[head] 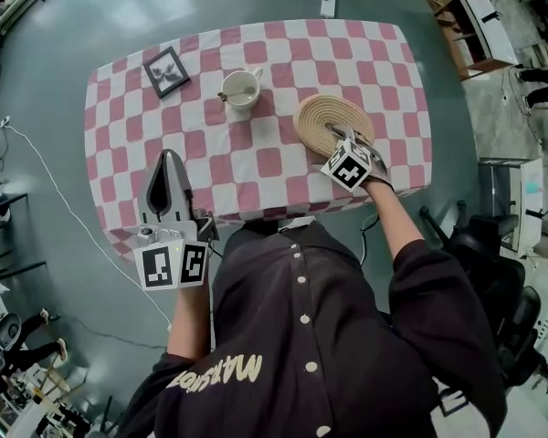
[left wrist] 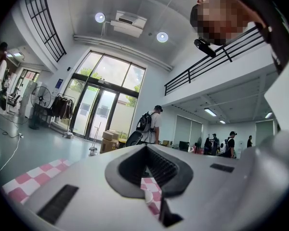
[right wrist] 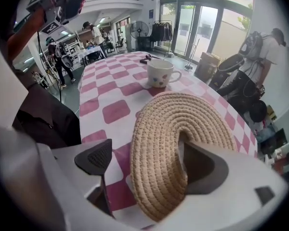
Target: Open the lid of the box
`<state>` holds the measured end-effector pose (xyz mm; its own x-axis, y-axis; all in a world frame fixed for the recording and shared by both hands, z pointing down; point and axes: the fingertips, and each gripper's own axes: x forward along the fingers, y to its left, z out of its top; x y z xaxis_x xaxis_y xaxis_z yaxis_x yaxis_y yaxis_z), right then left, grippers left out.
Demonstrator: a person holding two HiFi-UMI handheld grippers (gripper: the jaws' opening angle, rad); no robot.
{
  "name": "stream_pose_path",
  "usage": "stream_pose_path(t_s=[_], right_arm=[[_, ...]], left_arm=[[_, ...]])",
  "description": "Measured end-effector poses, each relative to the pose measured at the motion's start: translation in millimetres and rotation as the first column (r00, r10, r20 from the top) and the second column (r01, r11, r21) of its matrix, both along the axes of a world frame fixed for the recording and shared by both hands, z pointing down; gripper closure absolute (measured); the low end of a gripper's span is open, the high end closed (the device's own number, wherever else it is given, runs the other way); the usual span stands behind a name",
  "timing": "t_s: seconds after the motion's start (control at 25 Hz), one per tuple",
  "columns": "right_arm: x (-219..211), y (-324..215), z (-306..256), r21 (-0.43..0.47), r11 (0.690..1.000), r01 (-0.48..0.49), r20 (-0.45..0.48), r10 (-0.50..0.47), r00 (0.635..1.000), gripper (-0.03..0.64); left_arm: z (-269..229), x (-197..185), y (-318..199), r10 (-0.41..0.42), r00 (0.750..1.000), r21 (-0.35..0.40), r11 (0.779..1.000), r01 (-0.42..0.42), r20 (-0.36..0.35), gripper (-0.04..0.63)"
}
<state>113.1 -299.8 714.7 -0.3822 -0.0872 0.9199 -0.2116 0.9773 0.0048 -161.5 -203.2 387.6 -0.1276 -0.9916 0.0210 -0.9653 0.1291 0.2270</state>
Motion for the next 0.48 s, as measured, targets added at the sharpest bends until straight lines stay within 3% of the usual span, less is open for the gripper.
stream_pose_path(t_s=[0.48], right_arm=[[0.3,-2.7,12.9,-0.022,0.999,0.024,-0.058,-0.025,0.998,0.165]], left_arm=[[7.2,-6.5,-9.5,0.000,1.000,-0.017,1.000,0.000,-0.011,0.586]])
